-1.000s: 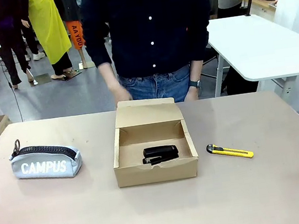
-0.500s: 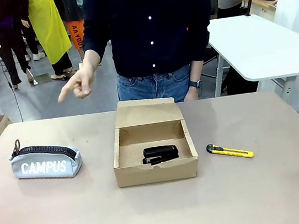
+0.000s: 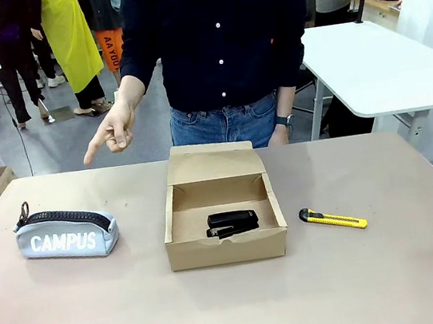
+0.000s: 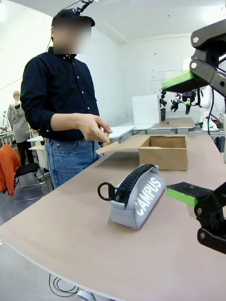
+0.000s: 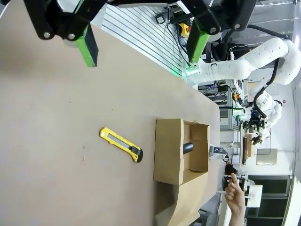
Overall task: Pack the items into the box.
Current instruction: Pick up the item indicated by the person and place it inside the Mailer Box.
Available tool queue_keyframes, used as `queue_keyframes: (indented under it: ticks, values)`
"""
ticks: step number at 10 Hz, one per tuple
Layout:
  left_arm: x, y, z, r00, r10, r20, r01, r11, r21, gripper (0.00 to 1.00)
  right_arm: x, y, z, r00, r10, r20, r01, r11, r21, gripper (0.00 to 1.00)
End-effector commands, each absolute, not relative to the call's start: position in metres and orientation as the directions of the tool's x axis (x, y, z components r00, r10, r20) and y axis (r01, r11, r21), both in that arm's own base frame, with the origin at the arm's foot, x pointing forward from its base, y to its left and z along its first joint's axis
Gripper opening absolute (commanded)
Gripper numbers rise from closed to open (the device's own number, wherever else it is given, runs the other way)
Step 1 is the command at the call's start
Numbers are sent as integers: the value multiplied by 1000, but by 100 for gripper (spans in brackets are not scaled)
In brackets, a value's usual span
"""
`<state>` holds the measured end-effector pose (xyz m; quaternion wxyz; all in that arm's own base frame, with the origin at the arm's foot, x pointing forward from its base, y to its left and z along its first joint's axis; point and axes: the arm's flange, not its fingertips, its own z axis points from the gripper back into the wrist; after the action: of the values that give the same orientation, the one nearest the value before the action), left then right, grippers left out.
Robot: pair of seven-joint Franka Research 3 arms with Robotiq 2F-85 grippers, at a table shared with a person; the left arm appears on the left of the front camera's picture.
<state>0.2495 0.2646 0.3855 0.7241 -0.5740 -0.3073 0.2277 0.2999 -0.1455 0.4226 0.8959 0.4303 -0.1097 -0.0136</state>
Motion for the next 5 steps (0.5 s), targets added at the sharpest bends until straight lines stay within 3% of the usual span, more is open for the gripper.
queue_keyframes:
  ticks: [1, 3, 4, 5]
  values:
    - [249, 265, 385, 707, 682, 184, 23, 237, -971, 100, 297, -149, 423, 976, -102, 192, -85, 635, 768, 100]
    - [237, 230, 425, 782, 407, 472, 275, 455, -847, 100, 297, -149, 423, 976, -102, 192, -85, 635, 768, 100]
    - [244, 192, 444, 787, 142, 600, 471, 490, -734, 100, 297, -149, 423, 976, -102, 192, -85, 635, 768, 100]
    - [253, 154, 455, 732, -153, 664, 663, 383, -643, 100, 297, -149, 423, 976, -102, 192, -85, 635, 768, 100]
